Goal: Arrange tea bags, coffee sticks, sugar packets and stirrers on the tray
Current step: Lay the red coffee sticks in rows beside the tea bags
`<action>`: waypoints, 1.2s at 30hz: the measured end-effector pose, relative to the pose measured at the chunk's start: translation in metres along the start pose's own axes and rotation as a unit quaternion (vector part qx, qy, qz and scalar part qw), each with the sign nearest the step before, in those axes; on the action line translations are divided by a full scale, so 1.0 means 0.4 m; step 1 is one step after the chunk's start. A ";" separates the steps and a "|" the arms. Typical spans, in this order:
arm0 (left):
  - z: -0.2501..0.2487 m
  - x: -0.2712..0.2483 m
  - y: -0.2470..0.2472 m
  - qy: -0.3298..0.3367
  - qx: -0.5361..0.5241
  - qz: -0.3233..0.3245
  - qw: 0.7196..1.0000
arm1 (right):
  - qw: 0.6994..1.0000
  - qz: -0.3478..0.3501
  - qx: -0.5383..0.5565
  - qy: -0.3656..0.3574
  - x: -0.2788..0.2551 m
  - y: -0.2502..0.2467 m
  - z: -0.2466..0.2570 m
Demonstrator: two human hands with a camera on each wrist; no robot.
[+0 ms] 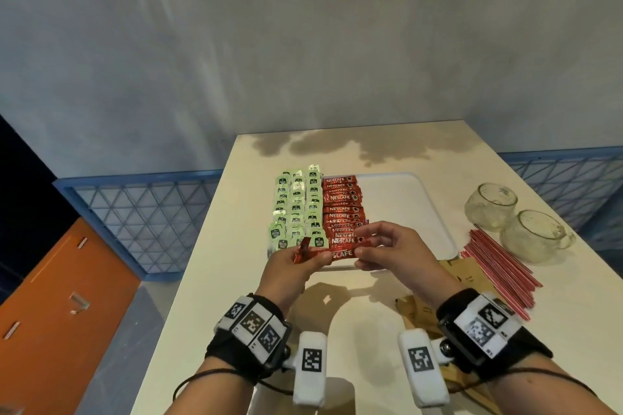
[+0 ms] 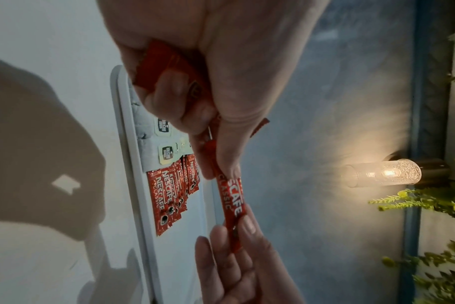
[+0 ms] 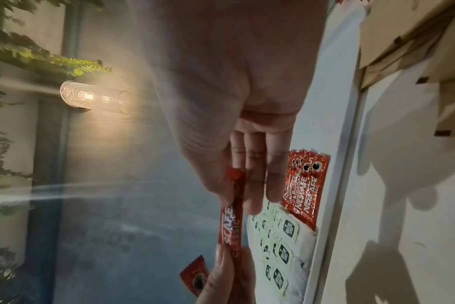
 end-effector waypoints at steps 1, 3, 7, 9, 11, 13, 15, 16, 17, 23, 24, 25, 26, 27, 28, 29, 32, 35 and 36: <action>-0.006 -0.003 0.003 0.006 0.004 -0.001 1.000 | 0.999 0.007 -0.032 0.005 0.002 0.005 0.000; -0.021 -0.007 0.019 0.029 0.033 0.008 0.999 | 0.995 0.037 -0.096 0.011 0.008 0.025 -0.001; -0.039 -0.015 0.046 0.066 0.103 0.012 0.992 | 0.990 0.072 -0.116 0.020 0.019 0.047 -0.013; -0.042 -0.014 0.050 0.069 0.130 0.003 0.989 | 0.991 0.056 -0.119 0.024 0.025 0.037 -0.019; -0.042 -0.009 0.047 0.066 0.136 -0.008 0.988 | 0.993 0.026 -0.112 0.032 0.028 0.018 -0.024; -0.041 0.000 0.041 0.060 0.124 -0.013 0.990 | 0.995 0.018 -0.089 0.045 0.030 0.002 -0.026; -0.040 0.012 0.033 0.058 0.119 -0.019 0.991 | 0.996 0.037 -0.059 0.058 0.033 -0.003 -0.021; -0.039 0.019 0.028 0.057 0.119 -0.022 0.991 | 0.996 0.052 -0.048 0.062 0.035 -0.003 -0.017; -0.038 0.028 0.024 0.054 0.115 -0.025 0.992 | 0.995 0.066 -0.045 0.064 0.040 -0.003 -0.012; -0.059 0.047 0.034 0.013 0.080 0.016 0.997 | 0.988 -0.035 -0.146 0.030 0.106 -0.098 0.002; -0.053 0.050 0.025 -0.010 0.069 0.011 0.998 | 0.982 -0.061 -0.176 0.026 0.114 -0.123 0.002; -0.045 0.055 0.010 -0.028 0.052 0.003 0.998 | 0.977 -0.075 -0.197 0.027 0.121 -0.143 -0.005; -0.038 0.062 -0.007 -0.037 0.040 -0.008 0.998 | 0.974 -0.080 -0.209 0.036 0.126 -0.157 -0.018; -0.033 0.068 -0.023 -0.041 0.038 -0.020 0.998 | 0.971 -0.075 -0.221 0.050 0.129 -0.164 -0.035; -0.025 0.074 -0.035 -0.044 0.038 -0.028 0.998 | 0.968 -0.068 -0.233 0.066 0.134 -0.171 -0.057; -0.016 0.078 -0.044 -0.046 0.031 -0.033 0.998 | 0.964 -0.061 -0.247 0.083 0.138 -0.174 -0.078; -0.002 0.085 -0.055 -0.045 0.000 -0.033 0.998 | 0.951 -0.040 -0.284 0.118 0.144 -0.167 -0.118; 0.007 0.091 -0.060 -0.045 -0.001 -0.023 0.999 | 0.943 -0.030 -0.301 0.139 0.152 -0.147 -0.135; 0.007 0.091 -0.060 -0.043 -0.003 -0.020 0.999 | 0.943 -0.034 -0.298 0.143 0.156 -0.144 -0.139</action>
Point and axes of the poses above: each hand's wrist, its own x-axis towards the middle knuckle, its own y-axis out of the palm, z = x × y, the point moved 8 cm from there along x, towards the middle knuckle, and after that the axes turned 3 degrees about z, right-handed, at the moved point
